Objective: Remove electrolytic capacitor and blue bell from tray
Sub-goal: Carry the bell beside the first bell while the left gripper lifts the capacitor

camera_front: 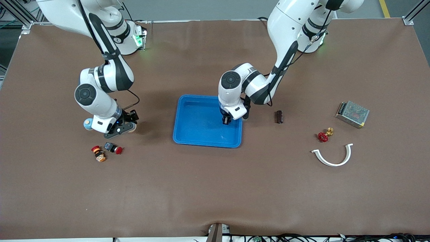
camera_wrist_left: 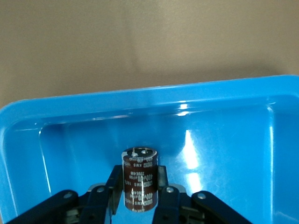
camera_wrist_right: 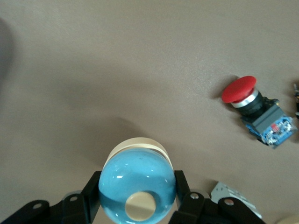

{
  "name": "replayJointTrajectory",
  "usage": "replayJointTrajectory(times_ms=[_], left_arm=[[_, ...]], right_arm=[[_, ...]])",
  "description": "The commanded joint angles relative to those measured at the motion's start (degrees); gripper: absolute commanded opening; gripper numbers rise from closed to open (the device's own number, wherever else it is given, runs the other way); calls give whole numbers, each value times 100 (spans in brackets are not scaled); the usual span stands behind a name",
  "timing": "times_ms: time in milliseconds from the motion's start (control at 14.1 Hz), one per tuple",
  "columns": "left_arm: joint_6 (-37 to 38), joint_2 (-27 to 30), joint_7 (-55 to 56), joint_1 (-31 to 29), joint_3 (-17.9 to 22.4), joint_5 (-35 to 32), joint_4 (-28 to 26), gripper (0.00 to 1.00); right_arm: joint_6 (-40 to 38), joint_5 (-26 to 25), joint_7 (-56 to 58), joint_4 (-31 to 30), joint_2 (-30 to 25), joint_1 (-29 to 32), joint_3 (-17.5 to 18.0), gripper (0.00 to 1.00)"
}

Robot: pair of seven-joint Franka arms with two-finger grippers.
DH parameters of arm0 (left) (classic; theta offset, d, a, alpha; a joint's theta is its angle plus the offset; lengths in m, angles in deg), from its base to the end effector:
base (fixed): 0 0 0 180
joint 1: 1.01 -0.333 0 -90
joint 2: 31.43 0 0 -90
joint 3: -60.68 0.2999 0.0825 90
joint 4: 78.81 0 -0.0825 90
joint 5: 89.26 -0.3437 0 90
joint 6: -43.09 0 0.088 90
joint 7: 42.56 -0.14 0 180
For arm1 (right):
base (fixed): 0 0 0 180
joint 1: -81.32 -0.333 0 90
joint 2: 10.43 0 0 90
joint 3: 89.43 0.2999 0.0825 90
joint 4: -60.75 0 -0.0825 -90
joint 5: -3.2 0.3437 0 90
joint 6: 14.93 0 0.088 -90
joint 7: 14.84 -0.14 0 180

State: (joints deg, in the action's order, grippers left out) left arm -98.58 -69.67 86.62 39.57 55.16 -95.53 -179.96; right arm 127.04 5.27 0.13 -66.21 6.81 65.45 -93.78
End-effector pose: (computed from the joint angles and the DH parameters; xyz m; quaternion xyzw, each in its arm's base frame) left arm 0.4413 -0.4506 0.1755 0.7687 0.6393 0.0062 0.0219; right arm 0.5078 0.1034 0.2216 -0.9761 -0.2164 0.0189 0.0002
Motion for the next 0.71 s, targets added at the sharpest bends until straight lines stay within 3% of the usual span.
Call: replayJointTrajectory(times_ms=[0, 355, 639], left_arm=[[252, -26, -122, -7, 34, -138, 279, 0], [1131, 52, -700, -24, 34, -146, 745, 0], [1587, 342, -2506, -24, -19, -111, 693, 0]], right_arm=[[348, -31, 269, -118, 182, 197, 66, 40], [692, -31, 278, -223, 394, 198, 66, 40], [806, -31, 278, -241, 464, 189, 66, 43]])
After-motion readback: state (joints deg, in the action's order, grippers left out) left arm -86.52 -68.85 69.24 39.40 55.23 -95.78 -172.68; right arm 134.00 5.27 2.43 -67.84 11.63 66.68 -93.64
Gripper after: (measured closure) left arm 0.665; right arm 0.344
